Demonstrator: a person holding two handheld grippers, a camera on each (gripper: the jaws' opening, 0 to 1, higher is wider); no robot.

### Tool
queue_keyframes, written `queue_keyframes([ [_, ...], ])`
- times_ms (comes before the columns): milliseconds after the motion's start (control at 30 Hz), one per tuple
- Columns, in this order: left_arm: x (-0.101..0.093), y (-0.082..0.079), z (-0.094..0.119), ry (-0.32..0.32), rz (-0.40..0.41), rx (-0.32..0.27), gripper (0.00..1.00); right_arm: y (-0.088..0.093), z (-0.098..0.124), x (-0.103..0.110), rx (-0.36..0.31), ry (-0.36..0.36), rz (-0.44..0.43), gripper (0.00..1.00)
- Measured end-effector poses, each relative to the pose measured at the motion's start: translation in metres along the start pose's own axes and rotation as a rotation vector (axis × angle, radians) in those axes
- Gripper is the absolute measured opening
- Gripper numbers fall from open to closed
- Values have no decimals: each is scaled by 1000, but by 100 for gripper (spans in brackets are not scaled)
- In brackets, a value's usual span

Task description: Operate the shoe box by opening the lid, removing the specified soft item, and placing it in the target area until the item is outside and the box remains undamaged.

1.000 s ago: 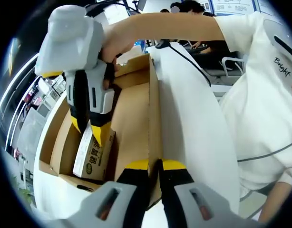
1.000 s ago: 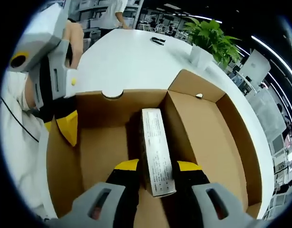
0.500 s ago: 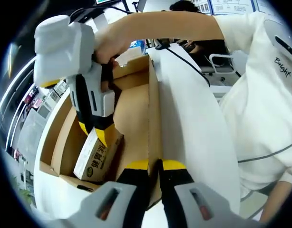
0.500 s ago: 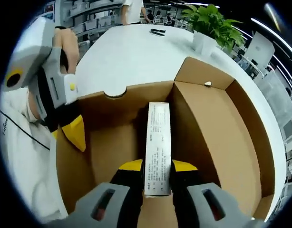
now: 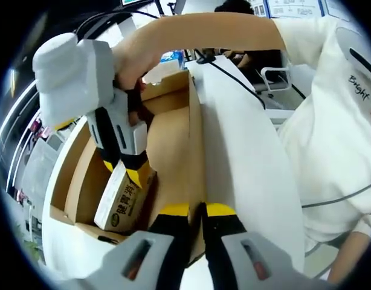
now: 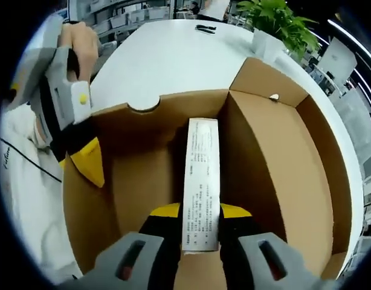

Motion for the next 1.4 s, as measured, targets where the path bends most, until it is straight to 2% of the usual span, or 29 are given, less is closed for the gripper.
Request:
queue_keyframes([
  [133,-1,0,0,-9,-1,0,6,0,-4,5,8,3,-3,21],
  [167,-1,0,0,-11,-5,-3,6,2,-1,9,42,11,1,21],
  [267,-1,0,0,-10,-4,-2,6,0,3,6,28,8,-14,20],
  [333,-1,0,0,-5,-2,2,6,5,5,10,43,-11,-9,20],
  [567,-1,0,0,-6,0,2,6,7,27,14,41,18,73,20],
  [700,-1,0,0,-4,1,4,6,11,36,16,40,26,64,20],
  [833,-1,0,0,-3,1,4,6,16,36,17,25,10,48,20],
  [1033,-1,0,0,-5,-2,-1,6,21,32,17,45,-3,50,20],
  [1167,-1,0,0,-5,-1,-1,6,23,37,22,51,-1,79,20],
  [1233,-1,0,0,-6,-1,-1,6,26,39,23,67,5,131,20],
  [1300,-1,0,0,-8,-2,-1,6,26,42,18,74,14,130,20],
  [1400,-1,0,0,-10,-3,-2,6,25,50,12,37,13,92,20],
])
Point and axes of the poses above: the point that each gripper's makers call its tool centre point, and the gripper's own axes: z roughly backward along the fingers, x roughly to its left, y roughly out of its underside, the point moved 7 cm from there along z, roughly backward along the fingers, and after that the axes turned 7 degrees about -y, right-handed, at the moved point
